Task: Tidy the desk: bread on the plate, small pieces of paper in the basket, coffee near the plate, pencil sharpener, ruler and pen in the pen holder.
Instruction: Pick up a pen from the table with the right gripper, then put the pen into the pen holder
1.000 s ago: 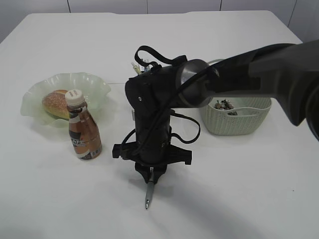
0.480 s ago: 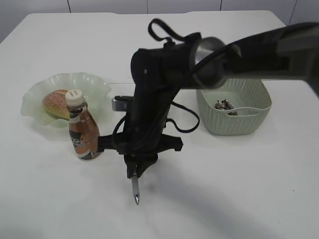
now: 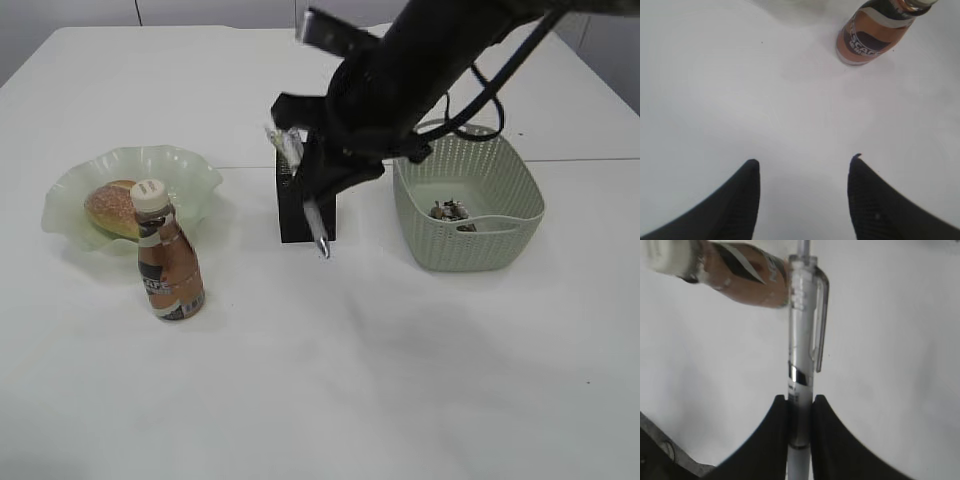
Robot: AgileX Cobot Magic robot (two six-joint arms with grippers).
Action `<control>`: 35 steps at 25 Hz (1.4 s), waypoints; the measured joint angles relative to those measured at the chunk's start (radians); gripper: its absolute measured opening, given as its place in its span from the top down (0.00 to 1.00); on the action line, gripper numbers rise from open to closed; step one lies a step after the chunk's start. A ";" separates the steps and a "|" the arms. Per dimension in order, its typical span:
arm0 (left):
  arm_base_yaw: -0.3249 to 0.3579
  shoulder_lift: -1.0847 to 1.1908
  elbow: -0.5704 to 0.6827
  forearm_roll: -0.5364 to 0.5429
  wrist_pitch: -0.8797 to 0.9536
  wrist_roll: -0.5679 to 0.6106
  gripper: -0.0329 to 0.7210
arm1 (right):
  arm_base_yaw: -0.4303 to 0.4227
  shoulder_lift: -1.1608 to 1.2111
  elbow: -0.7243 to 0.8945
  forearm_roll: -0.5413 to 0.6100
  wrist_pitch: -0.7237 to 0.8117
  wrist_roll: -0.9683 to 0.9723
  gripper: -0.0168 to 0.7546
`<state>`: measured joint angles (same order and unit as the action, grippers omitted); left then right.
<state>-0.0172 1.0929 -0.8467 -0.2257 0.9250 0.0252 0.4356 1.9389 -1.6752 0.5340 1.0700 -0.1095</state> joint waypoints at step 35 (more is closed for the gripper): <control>0.000 0.000 0.000 0.000 0.066 0.000 0.41 | -0.309 0.308 0.000 1.218 -0.052 -1.739 0.90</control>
<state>-0.0172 1.0929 -0.8467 -0.2257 0.9913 0.0252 0.1269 2.2471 -1.6752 1.7520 1.0183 -1.8483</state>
